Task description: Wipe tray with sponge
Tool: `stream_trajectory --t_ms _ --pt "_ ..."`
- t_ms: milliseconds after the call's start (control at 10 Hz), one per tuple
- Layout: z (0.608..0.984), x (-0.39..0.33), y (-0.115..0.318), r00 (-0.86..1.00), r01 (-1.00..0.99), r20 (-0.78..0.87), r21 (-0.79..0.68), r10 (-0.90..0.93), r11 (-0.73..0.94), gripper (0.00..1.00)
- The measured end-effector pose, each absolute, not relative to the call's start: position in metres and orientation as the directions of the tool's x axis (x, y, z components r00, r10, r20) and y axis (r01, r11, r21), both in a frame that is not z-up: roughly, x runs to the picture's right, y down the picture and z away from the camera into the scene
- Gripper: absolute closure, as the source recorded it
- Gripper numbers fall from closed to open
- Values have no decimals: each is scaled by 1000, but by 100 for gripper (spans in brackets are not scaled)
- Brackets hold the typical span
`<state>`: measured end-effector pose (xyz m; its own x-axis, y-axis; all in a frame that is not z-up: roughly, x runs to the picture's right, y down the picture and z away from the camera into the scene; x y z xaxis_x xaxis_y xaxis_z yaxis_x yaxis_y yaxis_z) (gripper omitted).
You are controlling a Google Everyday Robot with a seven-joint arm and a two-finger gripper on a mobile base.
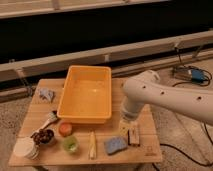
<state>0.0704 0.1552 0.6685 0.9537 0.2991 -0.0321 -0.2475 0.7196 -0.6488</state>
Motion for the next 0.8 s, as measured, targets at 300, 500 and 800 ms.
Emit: stream_trajectory --t_ms 300,500,800 --pt "689 56 192 959 -209 -8 -696 284 687 20" --pt "705 60 212 955 -236 -42 -705 293 669 20" --pt "736 60 248 950 -286 -108 -679 294 676 20"
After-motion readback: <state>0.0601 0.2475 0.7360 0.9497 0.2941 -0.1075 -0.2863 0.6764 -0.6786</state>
